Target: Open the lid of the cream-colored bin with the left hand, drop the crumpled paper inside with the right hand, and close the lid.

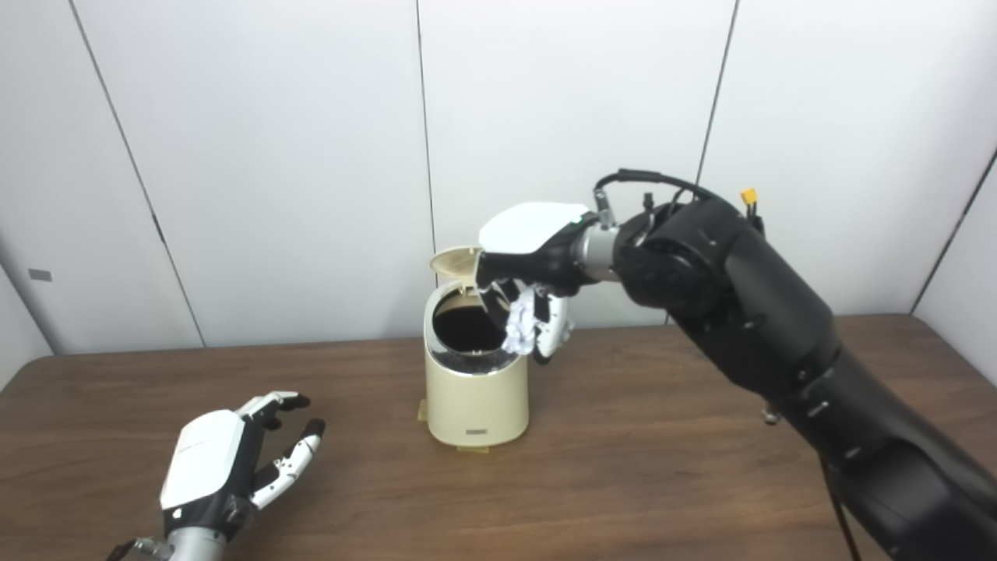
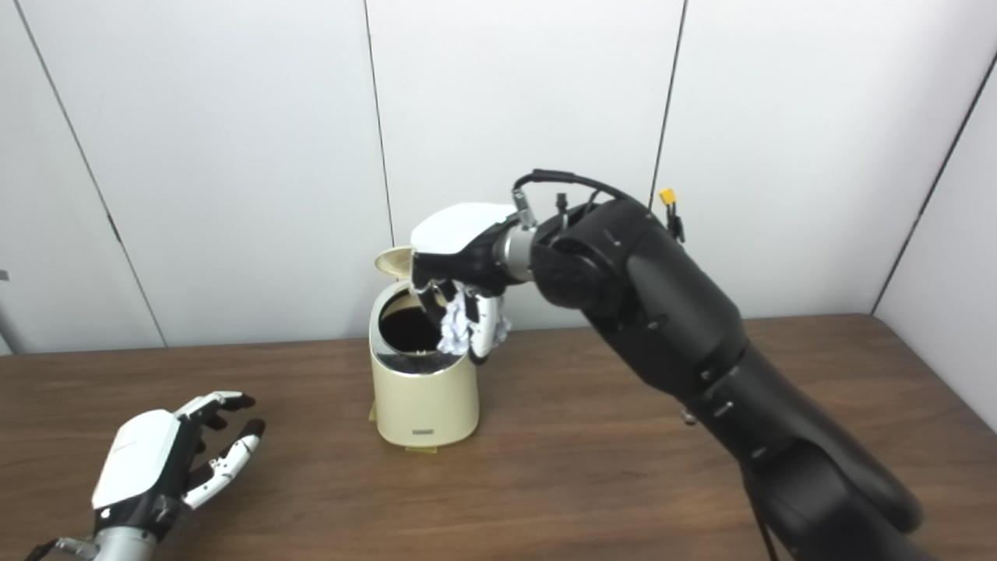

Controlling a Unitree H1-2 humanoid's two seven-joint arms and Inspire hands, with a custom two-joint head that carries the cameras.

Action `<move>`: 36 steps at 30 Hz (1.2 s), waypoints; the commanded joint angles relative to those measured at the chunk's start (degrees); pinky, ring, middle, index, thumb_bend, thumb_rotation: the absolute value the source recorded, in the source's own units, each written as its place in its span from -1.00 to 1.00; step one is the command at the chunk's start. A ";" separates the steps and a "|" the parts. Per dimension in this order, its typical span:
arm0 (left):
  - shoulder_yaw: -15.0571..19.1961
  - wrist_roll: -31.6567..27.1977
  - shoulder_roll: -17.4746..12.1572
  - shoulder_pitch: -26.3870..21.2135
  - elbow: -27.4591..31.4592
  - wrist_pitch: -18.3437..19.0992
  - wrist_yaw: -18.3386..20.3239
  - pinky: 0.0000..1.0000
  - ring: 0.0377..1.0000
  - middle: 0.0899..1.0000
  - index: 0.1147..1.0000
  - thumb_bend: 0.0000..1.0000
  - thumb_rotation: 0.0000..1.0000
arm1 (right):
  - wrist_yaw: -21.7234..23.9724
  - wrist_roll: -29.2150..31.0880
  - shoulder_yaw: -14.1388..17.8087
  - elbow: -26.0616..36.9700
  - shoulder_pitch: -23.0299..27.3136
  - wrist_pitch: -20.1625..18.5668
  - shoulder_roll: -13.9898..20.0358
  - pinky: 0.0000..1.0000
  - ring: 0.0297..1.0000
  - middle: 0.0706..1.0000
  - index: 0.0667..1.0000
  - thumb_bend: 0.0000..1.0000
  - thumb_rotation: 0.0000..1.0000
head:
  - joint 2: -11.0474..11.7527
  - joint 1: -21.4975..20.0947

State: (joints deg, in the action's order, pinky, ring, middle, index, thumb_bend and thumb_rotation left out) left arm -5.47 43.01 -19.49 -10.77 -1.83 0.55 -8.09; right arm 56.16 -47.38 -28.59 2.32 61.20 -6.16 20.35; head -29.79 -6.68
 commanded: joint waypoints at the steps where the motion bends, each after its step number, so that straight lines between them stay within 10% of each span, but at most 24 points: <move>1: 0.18 0.44 -0.51 -2.15 1.67 -0.64 -1.40 0.04 0.32 0.45 0.45 -0.07 0.72 | -1.84 -0.57 0.68 -0.31 3.45 0.21 -0.13 -0.62 -0.52 -0.30 -0.08 0.05 -1.00 | 0.01 0.05; 21: -0.18 0.64 0.27 -1.49 4.02 0.69 -0.45 0.08 0.35 0.48 0.46 -0.08 0.68 | -18.09 -5.12 -1.75 -12.02 2.13 7.09 -5.82 -0.75 -0.67 -0.14 -0.12 0.06 -1.00 | 0.04 1.86; 36: 0.01 0.54 0.21 -1.25 4.25 0.60 -0.17 0.07 0.34 0.47 0.45 -0.06 0.66 | -30.33 -9.75 -3.66 -18.53 2.57 14.12 -4.07 -0.64 -0.53 -0.21 -0.12 0.06 -1.00 | -0.24 1.53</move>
State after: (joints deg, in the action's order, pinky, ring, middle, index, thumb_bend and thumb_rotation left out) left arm -5.92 43.14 -18.45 -10.65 0.43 1.82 -6.93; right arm 28.00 -55.93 -32.95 -16.76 60.67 7.45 14.95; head -29.97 -5.10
